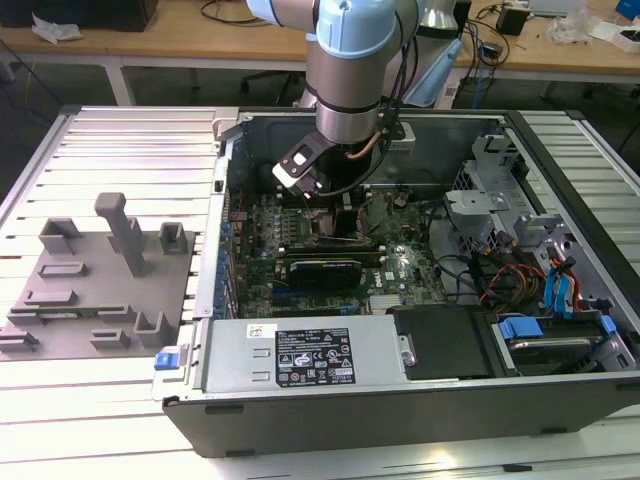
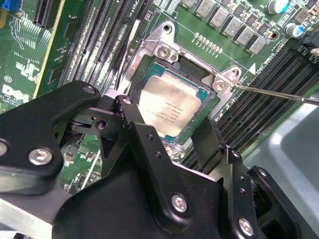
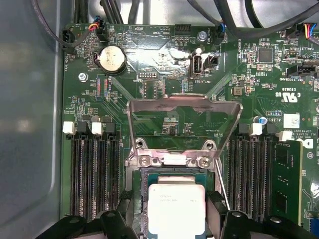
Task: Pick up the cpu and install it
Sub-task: 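Place the cpu into insertion slot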
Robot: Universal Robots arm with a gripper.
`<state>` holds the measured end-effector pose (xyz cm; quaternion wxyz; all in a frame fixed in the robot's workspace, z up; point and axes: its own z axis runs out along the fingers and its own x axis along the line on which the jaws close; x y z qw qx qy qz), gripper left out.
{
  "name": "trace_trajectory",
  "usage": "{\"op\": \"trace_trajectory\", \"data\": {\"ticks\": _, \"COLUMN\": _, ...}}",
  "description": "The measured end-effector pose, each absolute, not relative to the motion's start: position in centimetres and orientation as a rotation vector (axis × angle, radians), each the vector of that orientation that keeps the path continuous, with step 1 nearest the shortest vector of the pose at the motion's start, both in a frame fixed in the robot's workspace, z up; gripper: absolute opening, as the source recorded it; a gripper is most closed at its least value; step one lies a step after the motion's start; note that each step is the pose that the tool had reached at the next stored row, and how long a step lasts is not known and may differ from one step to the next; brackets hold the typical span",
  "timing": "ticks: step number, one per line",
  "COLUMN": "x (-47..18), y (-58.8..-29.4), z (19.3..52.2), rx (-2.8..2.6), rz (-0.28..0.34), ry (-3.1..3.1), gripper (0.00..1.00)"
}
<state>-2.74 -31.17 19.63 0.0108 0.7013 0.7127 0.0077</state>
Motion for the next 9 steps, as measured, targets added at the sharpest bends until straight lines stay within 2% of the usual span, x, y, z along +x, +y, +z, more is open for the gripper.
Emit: {"op": "trace_trajectory", "data": {"ticks": 9, "x": -2.71, "y": -31.06, "z": 19.62, "rx": 2.192, "rz": 0.025, "ry": 2.221, "gripper": 0.67}}
